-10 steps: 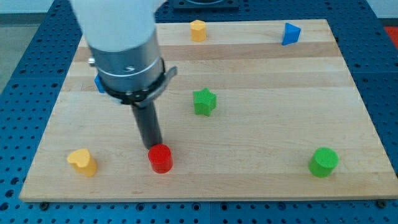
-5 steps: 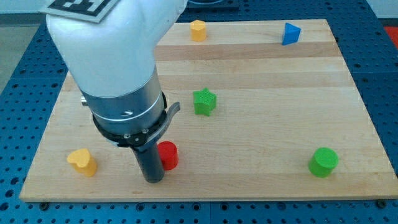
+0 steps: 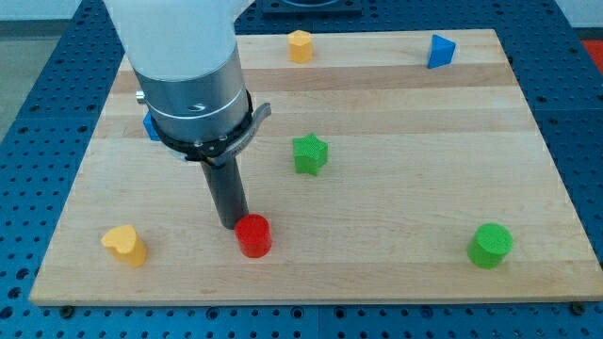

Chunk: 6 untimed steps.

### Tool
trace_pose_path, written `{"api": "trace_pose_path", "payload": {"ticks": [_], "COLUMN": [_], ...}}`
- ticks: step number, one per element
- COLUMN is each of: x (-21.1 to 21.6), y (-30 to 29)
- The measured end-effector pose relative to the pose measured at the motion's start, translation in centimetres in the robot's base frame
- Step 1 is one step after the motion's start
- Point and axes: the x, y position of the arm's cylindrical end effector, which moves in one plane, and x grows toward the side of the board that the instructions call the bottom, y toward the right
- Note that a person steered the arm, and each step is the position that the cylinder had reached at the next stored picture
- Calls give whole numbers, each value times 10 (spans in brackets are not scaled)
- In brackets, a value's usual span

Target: Move the green star diagonally top right to the red circle

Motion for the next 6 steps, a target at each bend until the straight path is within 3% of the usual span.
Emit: {"api": "trace_pose_path", "payload": {"ticks": [3,5,6], "x": [28,36,79], "y": [29,2,2]}}
